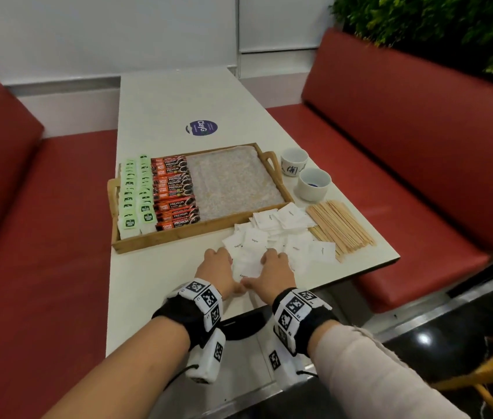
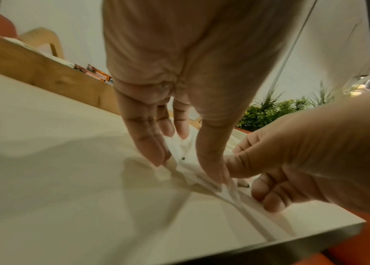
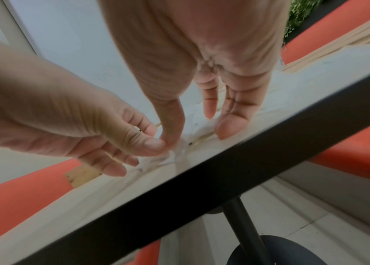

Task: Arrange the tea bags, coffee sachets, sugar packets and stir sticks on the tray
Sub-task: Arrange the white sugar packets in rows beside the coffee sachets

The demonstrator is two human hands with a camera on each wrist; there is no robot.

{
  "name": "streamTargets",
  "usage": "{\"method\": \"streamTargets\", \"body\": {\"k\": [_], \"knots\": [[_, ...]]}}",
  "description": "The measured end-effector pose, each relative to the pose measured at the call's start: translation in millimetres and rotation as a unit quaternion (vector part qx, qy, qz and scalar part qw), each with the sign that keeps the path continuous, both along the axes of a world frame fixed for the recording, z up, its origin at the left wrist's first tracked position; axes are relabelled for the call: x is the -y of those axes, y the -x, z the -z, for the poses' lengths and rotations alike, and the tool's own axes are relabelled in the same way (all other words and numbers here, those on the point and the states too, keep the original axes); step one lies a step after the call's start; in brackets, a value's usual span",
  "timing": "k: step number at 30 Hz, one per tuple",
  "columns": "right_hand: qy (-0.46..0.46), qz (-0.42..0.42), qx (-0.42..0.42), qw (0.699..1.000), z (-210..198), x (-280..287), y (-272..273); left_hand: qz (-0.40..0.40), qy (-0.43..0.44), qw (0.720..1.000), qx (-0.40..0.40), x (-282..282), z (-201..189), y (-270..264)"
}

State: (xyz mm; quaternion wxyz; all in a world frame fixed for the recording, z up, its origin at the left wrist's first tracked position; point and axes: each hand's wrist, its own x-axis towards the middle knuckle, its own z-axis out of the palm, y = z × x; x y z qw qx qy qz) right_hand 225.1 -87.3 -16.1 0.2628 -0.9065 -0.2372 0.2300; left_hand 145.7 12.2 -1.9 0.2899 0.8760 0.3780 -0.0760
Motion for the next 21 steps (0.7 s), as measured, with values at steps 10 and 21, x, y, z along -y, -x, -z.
{"method": "streamTargets", "body": {"k": [10, 21], "knots": [[-0.070, 0.007, -0.052, 0.996, 9, -23, 7, -0.074, 0.041, 0.996, 0.031, -27, 8, 18], [-0.066, -0.024, -0.070, 0.995, 9, -33, 4, -0.118, 0.059, 0.990, 0.051, -32, 14, 21]]}}
